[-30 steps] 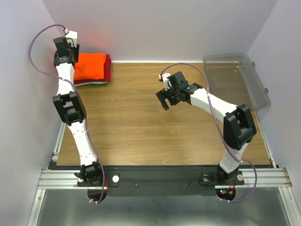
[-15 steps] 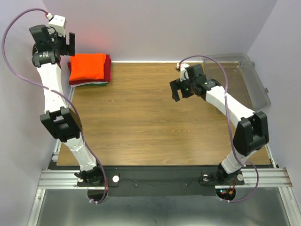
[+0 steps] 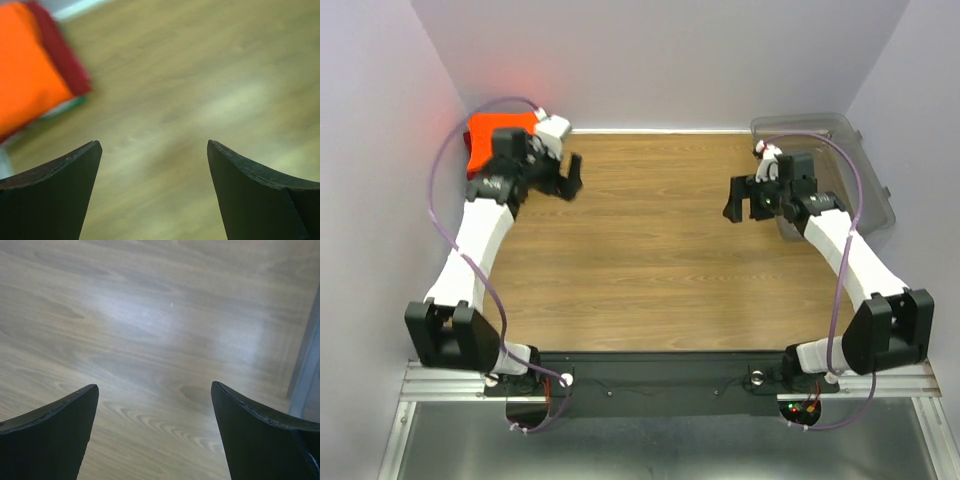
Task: Fold and stack the t-shirts
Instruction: Neatly place the folded tshirt to the corner
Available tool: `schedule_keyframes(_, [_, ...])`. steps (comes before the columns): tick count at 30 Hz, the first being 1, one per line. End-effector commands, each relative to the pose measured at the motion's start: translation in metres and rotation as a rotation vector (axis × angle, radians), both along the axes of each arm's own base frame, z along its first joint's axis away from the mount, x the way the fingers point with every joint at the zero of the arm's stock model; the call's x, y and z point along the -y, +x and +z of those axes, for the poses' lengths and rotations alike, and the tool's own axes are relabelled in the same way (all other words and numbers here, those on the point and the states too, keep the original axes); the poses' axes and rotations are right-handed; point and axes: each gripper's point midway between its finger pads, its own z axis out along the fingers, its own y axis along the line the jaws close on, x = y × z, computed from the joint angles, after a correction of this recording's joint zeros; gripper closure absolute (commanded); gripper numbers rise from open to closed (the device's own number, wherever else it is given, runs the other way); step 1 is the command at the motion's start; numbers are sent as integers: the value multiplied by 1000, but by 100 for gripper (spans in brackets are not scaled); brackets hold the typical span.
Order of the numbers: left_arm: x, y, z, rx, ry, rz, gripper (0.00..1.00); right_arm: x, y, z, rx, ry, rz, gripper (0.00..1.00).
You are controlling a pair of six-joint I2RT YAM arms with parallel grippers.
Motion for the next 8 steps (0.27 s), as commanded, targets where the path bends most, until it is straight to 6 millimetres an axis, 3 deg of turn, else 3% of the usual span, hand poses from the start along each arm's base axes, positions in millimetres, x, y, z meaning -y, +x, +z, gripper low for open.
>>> schedule_keyframes(1, [23,-38,-24,-14,-11,-10,1,-4,-36,-12,-31,62,48,0])
schedule_keyframes(2, [24,-52,-42,-50,-9,-11,1,-4,-43,-17,-39,64,60,0])
schedule_keyframes(4, [26,-65,-55,-60,-12,-31,1,-6,-55,-22,-45,75,88,0])
schedule_keyframes(8, [20,-80,-45,-22,-4,-25,1,-2,-67,-21,-20,59,92,0])
